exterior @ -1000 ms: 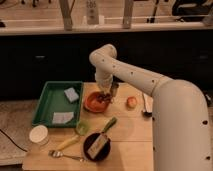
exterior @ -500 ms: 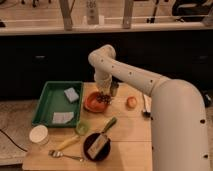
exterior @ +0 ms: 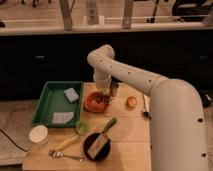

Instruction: Place grapes in red bowl

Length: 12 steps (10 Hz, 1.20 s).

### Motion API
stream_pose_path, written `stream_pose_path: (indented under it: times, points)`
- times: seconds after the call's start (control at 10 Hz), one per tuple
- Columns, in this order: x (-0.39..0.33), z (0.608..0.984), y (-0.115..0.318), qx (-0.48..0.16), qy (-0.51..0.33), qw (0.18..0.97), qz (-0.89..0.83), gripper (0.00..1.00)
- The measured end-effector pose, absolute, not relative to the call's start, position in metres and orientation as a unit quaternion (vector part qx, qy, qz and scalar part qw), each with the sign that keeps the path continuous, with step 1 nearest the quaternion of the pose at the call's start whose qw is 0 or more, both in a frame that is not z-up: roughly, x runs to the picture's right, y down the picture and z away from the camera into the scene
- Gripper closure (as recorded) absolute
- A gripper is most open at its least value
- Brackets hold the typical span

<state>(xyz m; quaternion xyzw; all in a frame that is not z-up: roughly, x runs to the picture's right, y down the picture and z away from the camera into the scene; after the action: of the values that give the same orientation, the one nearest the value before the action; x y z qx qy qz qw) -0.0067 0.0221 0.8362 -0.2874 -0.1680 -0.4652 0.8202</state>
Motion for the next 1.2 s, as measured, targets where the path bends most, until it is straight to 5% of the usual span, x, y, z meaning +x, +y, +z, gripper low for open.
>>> stream_pose_path:
  times: [1.2]
  points:
    - [-0.0101,0.8399,0.0235,-0.285,-0.178,0.795,-0.504,0.99]
